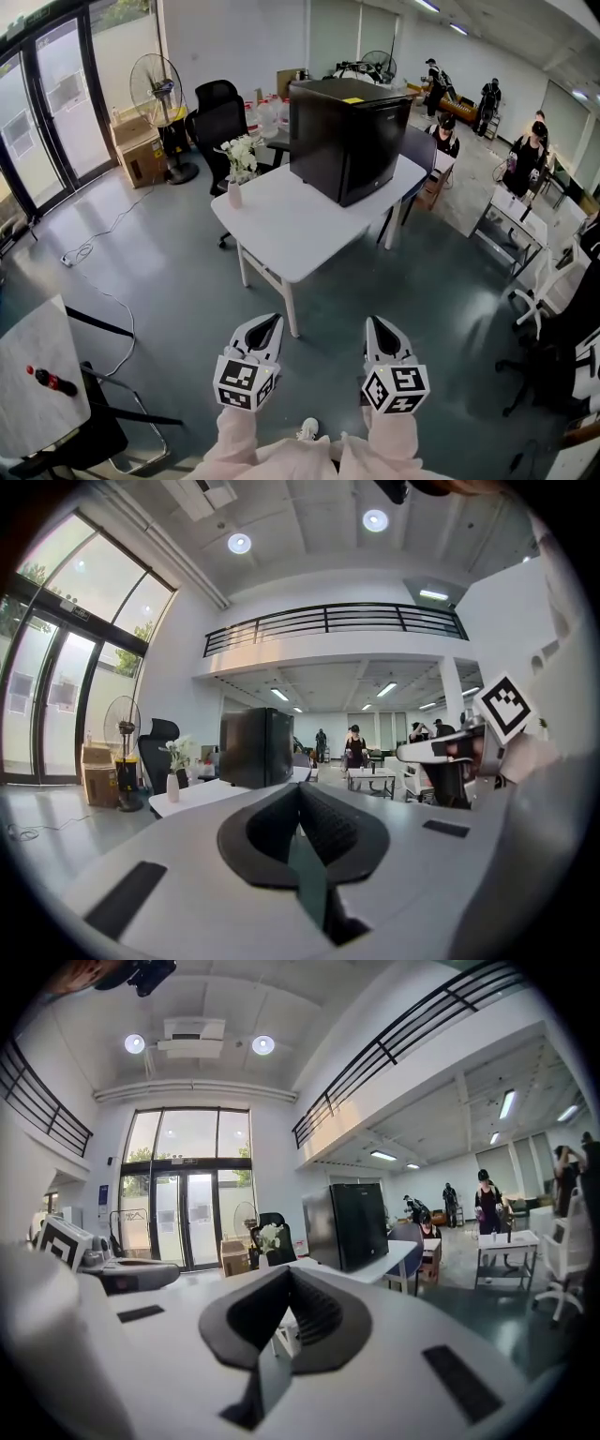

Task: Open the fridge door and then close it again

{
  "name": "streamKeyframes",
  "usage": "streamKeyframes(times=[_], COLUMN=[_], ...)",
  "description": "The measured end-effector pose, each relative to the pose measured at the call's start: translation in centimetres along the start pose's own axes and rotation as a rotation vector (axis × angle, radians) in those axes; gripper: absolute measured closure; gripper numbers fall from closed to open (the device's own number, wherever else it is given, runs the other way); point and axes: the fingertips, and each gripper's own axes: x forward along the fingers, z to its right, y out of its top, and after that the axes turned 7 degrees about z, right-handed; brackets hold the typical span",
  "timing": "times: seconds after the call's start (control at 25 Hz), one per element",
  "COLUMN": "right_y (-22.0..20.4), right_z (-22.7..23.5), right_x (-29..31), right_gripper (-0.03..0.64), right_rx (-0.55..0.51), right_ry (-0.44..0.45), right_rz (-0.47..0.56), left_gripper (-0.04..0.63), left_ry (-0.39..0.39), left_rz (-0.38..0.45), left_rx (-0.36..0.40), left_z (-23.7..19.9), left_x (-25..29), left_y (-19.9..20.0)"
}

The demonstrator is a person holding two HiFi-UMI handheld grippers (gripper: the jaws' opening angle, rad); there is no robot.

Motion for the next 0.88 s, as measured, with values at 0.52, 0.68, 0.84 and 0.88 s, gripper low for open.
streamKeyframes(times=[0.52, 0.68, 0.84, 0.88], right_y=[-1.4, -1.6, -1.8, -1.8], right_z=[8.2, 9.4, 10.4, 10.5], right_x=[7.9, 8.9, 9.3, 9.5], right_gripper=[0.606, 0.606, 0.606, 0.606], right_rx=[0.027, 0.04, 0.045, 0.049], right_ry=[0.011, 0.012, 0.009, 0.007], right_rz=[-0.016, -0.023, -0.032, -0.034], left_gripper=[0.586, 0.586, 0.586, 0.586], left_ry=[0.017, 0.035, 0.05, 0.048], left_rz=[-0.015, -0.021, -0.024, -0.026], left_rx=[0.019, 0.025, 0.016, 0.015], left_z=[-0.5, -1.0, -1.5, -1.5], left_x=[11.2, 12.6, 13.5, 13.7], left_y=[-1.9, -2.1, -1.9, -1.9])
